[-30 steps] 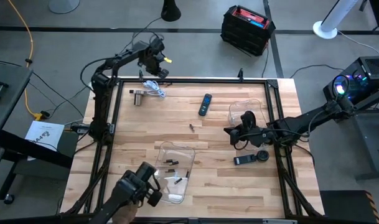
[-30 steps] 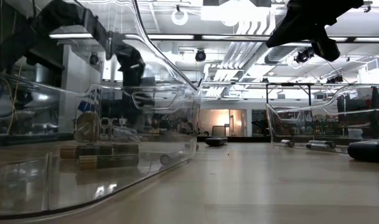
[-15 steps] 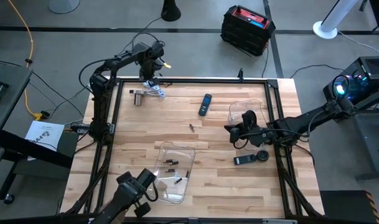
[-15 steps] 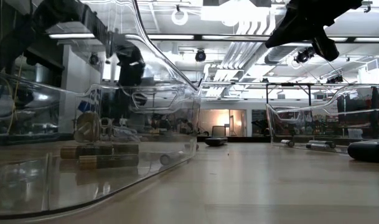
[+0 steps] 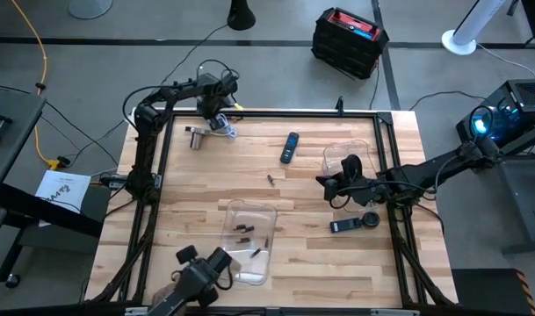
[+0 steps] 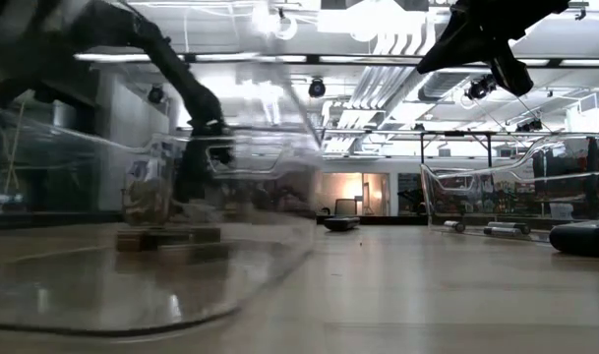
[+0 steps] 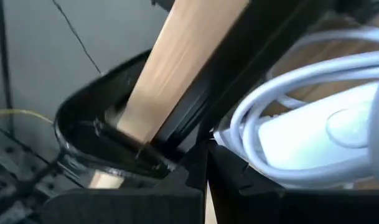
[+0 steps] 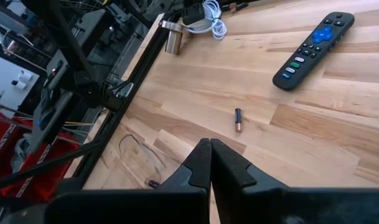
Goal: Sort batteries
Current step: Put the black battery into the left transparent bin
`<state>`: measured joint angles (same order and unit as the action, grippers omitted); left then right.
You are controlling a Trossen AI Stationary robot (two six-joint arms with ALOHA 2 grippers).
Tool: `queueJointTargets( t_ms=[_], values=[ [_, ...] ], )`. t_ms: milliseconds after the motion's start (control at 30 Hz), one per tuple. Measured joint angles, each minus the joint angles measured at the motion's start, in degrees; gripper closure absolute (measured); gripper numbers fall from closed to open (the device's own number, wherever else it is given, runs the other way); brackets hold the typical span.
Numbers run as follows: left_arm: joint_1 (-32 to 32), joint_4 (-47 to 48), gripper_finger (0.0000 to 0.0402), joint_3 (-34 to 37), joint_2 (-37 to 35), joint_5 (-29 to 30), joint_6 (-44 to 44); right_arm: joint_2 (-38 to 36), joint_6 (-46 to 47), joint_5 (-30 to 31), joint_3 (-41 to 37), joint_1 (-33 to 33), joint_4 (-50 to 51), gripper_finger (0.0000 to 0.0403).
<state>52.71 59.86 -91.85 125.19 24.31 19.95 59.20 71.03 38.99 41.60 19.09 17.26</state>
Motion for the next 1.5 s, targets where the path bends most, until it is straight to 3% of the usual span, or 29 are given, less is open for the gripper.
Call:
queueJointTargets(
  t_ms=[233,733,933,1233,1367,1500],
  values=[
    [-4.69,-5.87,0.0401,0.11,-0.2,-2.34,3.62,0.0,0.08,0.05,0.0,0.0,-0.46,0.0403],
    [-7.98,-4.38,0.0402,0.88,-0.14,-2.52,1.62,0.0,-0.43,0.4,0.0,0.0,-0.39,0.0403],
    [-9.7,2.25,0.0401,1.06,-2.26,-20.99,0.21,0.0,-0.97,1.43,0.0,-0.11,-0.18,0.0403],
    [-8.04,-7.96,0.0401,0.24,-8.9,-11.84,-1.69,0.0,-1.05,1.35,0.0,-0.48,0.11,0.0403],
    [-5.18,-15.33,0.0401,-0.04,-10.32,-17.54,1.55,0.0,-1.03,1.06,0.0,-0.48,0.15,0.0403],
    [-3.96,-15.17,0.0401,0.19,-8.33,-23.14,7.65,0.02,-0.53,0.99,0.01,-0.48,0.09,0.0403]
  ],
)
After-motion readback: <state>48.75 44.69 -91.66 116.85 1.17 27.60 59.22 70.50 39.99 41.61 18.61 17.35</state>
